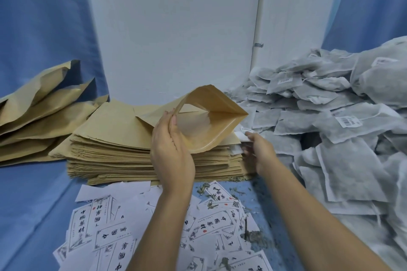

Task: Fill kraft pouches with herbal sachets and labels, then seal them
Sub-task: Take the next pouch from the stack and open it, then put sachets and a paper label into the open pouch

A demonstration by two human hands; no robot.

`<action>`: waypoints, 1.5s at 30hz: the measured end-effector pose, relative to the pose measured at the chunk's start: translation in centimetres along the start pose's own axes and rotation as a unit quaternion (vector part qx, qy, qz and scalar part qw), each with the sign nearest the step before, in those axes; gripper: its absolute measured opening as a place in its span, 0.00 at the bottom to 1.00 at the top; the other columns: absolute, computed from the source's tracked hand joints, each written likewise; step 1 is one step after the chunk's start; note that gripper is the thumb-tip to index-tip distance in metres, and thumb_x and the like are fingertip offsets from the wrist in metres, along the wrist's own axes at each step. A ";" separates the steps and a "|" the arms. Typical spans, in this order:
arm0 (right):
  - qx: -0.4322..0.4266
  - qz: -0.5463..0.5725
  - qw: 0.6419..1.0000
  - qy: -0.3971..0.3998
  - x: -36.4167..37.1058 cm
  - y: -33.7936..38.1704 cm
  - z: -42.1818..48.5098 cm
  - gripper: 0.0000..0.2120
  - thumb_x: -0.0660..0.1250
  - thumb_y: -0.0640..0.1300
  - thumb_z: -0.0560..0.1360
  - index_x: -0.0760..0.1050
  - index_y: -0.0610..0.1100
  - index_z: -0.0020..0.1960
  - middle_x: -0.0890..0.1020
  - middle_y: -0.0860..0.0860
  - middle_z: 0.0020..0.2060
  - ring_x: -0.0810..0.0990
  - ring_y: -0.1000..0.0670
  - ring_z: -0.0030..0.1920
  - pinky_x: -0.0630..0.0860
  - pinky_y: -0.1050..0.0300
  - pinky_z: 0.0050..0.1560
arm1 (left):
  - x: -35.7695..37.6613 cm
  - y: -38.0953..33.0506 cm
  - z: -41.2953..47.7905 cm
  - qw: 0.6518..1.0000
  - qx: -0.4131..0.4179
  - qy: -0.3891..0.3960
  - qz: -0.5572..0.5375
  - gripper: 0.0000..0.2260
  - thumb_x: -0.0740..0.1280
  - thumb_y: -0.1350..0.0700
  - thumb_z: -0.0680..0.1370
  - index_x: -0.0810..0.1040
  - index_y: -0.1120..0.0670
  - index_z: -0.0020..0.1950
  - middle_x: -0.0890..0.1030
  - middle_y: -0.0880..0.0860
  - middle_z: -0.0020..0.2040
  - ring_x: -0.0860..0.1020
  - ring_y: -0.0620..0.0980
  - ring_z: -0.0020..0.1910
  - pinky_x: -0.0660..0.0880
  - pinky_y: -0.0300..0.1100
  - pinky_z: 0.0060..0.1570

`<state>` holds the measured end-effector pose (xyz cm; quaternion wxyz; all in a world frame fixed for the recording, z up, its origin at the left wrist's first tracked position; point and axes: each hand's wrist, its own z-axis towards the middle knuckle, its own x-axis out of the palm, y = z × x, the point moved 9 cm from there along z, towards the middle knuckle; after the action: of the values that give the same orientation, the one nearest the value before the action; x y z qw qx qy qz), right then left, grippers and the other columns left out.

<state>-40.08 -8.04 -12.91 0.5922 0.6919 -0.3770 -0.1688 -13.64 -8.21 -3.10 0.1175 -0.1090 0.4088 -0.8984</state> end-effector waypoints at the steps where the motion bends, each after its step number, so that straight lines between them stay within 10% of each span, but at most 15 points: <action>1: -0.018 0.000 1.000 -0.019 -0.5 0.1 0.2 0.08 0.62 0.44 0.77 0.79 0.45 0.51 0.79 0.47 0.37 0.74 0.50 0.34 0.74 0.56 0.38 | 0.1 -0.1 0.0 1.000 0.000 0.002 -0.002 0.22 0.51 0.45 0.81 0.77 0.57 0.62 0.80 0.56 0.56 0.77 0.55 0.57 0.73 0.49 0.55; 3: -0.099 -0.044 0.990 -0.085 -2.0 1.1 -0.1 0.09 0.62 0.45 0.75 0.82 0.49 0.47 0.80 0.51 0.39 0.77 0.48 0.43 0.74 0.51 0.50 | 0.3 -0.3 -0.2 1.000 -0.002 0.004 -0.004 0.23 0.51 0.46 0.81 0.77 0.58 0.61 0.81 0.57 0.54 0.78 0.56 0.55 0.72 0.48 0.54; 7: -0.207 -0.075 0.964 -0.147 -4.0 2.4 -1.7 0.02 0.65 0.41 0.71 0.77 0.45 0.40 0.78 0.52 0.35 0.76 0.49 0.42 0.71 0.59 0.39 | 0.7 -0.7 -0.6 1.000 -0.014 0.004 -0.008 0.17 0.54 0.52 0.83 0.77 0.61 0.59 0.81 0.58 0.51 0.78 0.57 0.52 0.72 0.44 0.51; 11: -0.174 -0.172 0.955 -0.166 -5.6 2.3 -1.1 0.10 0.63 0.35 0.72 0.73 0.42 0.53 0.79 0.43 0.52 0.78 0.41 0.52 0.76 0.50 0.50 | 1.1 -0.9 -1.3 1.000 -0.025 0.004 -0.008 0.16 0.55 0.53 0.83 0.78 0.61 0.59 0.81 0.58 0.51 0.78 0.56 0.52 0.73 0.44 0.50; 15: -0.123 -0.183 0.965 -0.139 -6.1 1.2 -0.3 0.17 0.59 0.31 0.73 0.72 0.44 0.58 0.76 0.41 0.57 0.76 0.43 0.47 0.72 0.57 0.34 | 1.4 -1.1 -1.5 1.000 -0.026 -0.002 -0.008 0.15 0.55 0.54 0.83 0.78 0.60 0.58 0.81 0.58 0.50 0.78 0.56 0.50 0.71 0.39 0.46; 27: -0.173 -0.097 0.965 -0.173 -5.7 1.3 -1.6 0.26 0.59 0.35 0.74 0.69 0.48 0.71 0.76 0.45 0.63 0.77 0.44 0.57 0.75 0.46 0.61 | 1.0 -1.0 -1.5 1.000 -0.013 -0.017 -0.012 0.15 0.54 0.52 0.83 0.78 0.58 0.56 0.81 0.56 0.47 0.77 0.54 0.47 0.68 0.34 0.41; 34: -0.202 0.076 0.951 -0.220 -6.9 0.4 -4.9 0.12 0.59 0.39 0.74 0.80 0.50 0.44 0.80 0.54 0.42 0.75 0.57 0.39 0.68 0.72 0.29 | -0.6 -1.9 -1.7 1.000 -0.003 -0.026 -0.013 0.16 0.54 0.51 0.82 0.78 0.57 0.56 0.81 0.55 0.47 0.77 0.51 0.46 0.69 0.34 0.42; 39: -0.103 -0.107 0.978 -0.148 -5.8 -1.5 -4.2 0.14 0.58 0.38 0.74 0.81 0.44 0.40 0.76 0.50 0.38 0.73 0.48 0.40 0.71 0.59 0.42 | -2.0 -2.2 -1.8 0.999 0.002 -0.028 -0.016 0.15 0.55 0.52 0.83 0.78 0.57 0.56 0.81 0.55 0.46 0.77 0.51 0.45 0.69 0.38 0.42; 45: -0.132 -0.395 0.908 -0.047 -3.7 -1.0 -4.6 0.08 0.57 0.46 0.74 0.73 0.44 0.46 0.79 0.42 0.50 0.74 0.41 0.47 0.67 0.52 0.43 | -2.5 -2.1 -2.1 1.000 0.019 -0.014 -0.008 0.14 0.55 0.53 0.83 0.78 0.58 0.55 0.79 0.58 0.41 0.75 0.54 0.40 0.66 0.37 0.39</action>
<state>-39.05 -2.15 -13.58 0.5443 0.6912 -0.0749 -0.4695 -12.16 -4.65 -3.11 0.1178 -0.1225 0.3892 -0.9053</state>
